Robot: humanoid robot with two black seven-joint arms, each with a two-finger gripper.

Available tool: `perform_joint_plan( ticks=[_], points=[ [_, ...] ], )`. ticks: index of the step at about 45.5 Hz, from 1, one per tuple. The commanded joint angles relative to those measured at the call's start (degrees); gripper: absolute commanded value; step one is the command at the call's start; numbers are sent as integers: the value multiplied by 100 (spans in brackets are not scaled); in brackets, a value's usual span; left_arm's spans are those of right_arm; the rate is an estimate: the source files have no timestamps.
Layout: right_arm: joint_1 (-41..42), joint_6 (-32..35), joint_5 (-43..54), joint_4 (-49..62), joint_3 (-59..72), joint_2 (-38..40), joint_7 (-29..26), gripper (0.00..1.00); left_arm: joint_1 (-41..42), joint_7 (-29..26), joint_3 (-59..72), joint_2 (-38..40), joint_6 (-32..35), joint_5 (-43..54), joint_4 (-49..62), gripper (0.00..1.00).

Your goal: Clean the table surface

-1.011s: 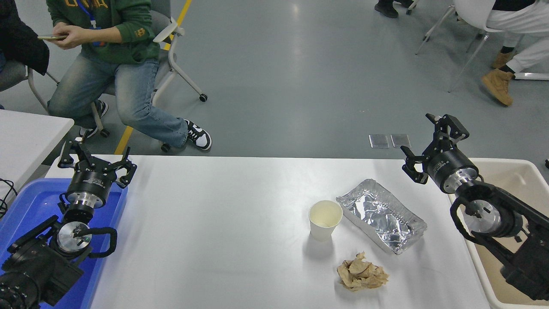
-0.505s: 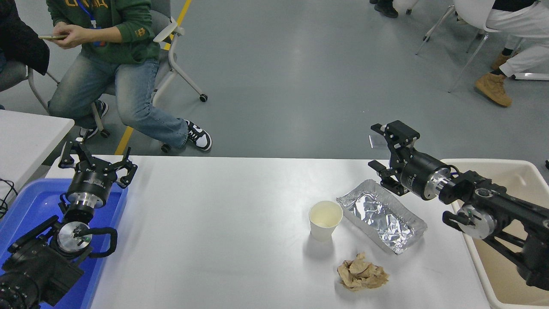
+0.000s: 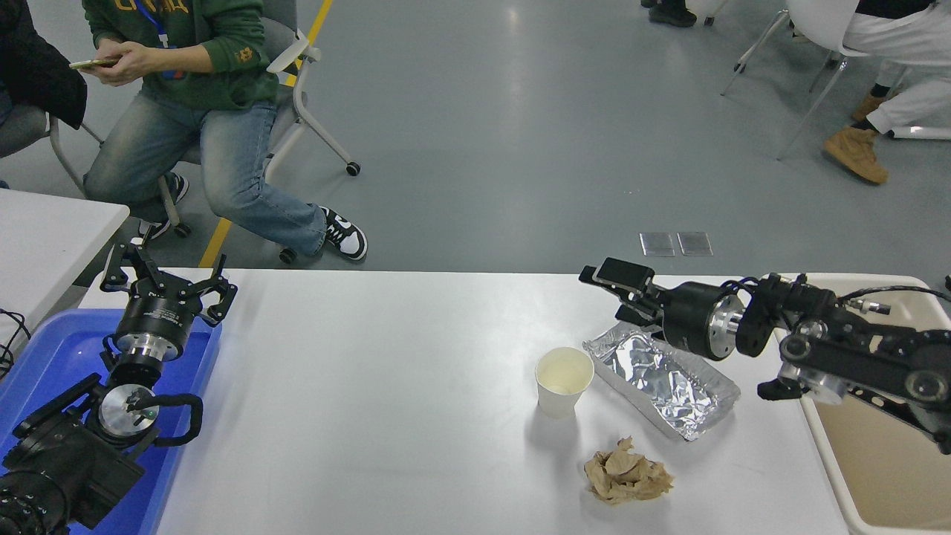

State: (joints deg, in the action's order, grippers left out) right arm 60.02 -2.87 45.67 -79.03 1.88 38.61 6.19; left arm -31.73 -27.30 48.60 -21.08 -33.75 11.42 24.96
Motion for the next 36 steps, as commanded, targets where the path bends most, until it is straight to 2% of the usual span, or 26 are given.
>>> perform_joint_plan(
  ticks=[1, 13, 29, 36],
  points=[
    [247, 155, 1207, -69, 655, -28, -38, 100, 0, -3, 0, -1, 0, 1, 0, 100],
    [660, 164, 1374, 72, 1262, -503, -407, 100, 0, -3, 0, 7, 0, 1, 0, 100],
    [652, 103, 1295, 397, 1333, -986, -908, 100, 0, -3, 0, 7, 0, 1, 0, 100],
    [608, 50, 1234, 599, 1324, -1206, -1339, 100, 0, -3, 0, -1, 0, 1, 0, 100]
  ],
)
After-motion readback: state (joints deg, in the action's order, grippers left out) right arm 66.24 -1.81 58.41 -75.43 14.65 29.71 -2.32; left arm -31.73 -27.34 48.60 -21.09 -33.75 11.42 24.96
